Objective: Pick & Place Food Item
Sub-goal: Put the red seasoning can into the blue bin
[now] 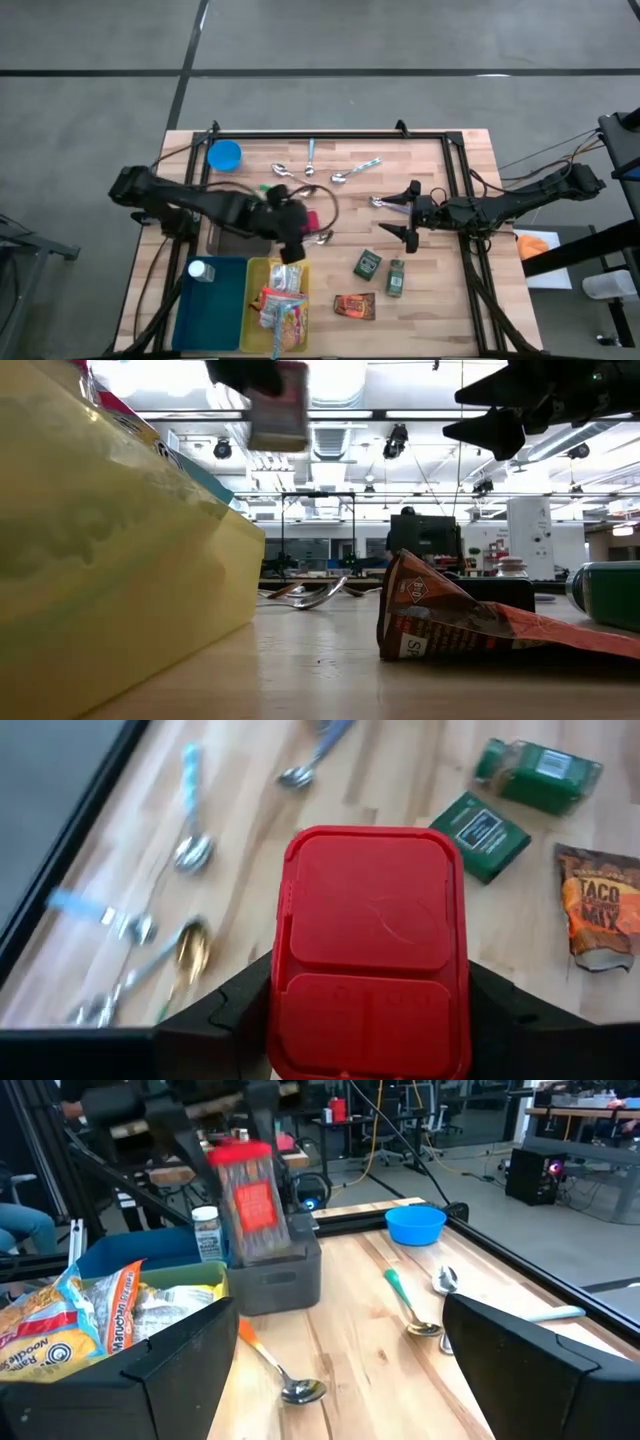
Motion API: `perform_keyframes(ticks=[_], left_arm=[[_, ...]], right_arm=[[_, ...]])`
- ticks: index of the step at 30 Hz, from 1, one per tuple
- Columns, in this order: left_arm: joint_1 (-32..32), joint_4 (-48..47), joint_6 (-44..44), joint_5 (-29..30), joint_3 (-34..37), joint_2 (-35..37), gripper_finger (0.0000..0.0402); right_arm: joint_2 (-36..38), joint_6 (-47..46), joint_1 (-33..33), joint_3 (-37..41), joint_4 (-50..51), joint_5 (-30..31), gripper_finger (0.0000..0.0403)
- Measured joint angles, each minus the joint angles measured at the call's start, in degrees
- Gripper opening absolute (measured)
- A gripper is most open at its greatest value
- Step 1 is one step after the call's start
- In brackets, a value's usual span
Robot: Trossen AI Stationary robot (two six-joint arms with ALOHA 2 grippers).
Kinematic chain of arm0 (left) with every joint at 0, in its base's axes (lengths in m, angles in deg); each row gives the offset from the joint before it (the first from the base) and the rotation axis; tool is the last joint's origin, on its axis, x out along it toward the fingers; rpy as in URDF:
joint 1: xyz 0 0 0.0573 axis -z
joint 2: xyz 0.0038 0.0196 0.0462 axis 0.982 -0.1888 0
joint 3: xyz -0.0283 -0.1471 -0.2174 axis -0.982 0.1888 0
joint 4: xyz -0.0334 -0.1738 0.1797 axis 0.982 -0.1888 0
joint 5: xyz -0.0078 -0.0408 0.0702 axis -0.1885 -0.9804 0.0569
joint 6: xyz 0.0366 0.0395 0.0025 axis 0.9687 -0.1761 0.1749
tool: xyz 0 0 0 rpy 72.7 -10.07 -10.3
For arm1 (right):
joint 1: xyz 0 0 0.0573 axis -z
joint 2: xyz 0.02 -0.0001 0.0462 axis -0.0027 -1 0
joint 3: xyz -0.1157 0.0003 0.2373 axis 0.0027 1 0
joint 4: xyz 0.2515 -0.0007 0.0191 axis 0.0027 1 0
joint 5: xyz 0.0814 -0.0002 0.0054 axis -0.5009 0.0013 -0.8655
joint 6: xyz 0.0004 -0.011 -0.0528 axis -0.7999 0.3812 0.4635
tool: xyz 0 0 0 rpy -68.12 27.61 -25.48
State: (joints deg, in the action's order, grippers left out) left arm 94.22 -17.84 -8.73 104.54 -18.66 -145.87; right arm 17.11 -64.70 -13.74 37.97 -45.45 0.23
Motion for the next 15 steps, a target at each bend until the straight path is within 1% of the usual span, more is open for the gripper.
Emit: perform_keyframes(ticks=[4, 8, 11, 15], left_arm=[[4.59, -7.13, -12.71, 3.85, 0.0, 2.26, 0.0211], [9.52, -14.05, -25.65, 6.55, 0.0, 2.66, 0.0206], [13.01, -19.99, -39.5, 8.66, 0.04, 2.62, 0.0207], [17.6, -25.96, -56.42, 8.83, 0.04, 2.58, 0.0213]], right_arm=[[0.0, 0.0, -0.01, 0.0, 0.19, 0.0, 0.0349], [0.0, 0.0, -0.02, 0.0, 0.3, -0.01, 0.0349], [0.0, 0.0, -0.02, 0.0, 0.62, 0.0, 0.0349], [0.0, 0.0, -0.02, 0.0, 0.6, 0.0, 0.0349]])
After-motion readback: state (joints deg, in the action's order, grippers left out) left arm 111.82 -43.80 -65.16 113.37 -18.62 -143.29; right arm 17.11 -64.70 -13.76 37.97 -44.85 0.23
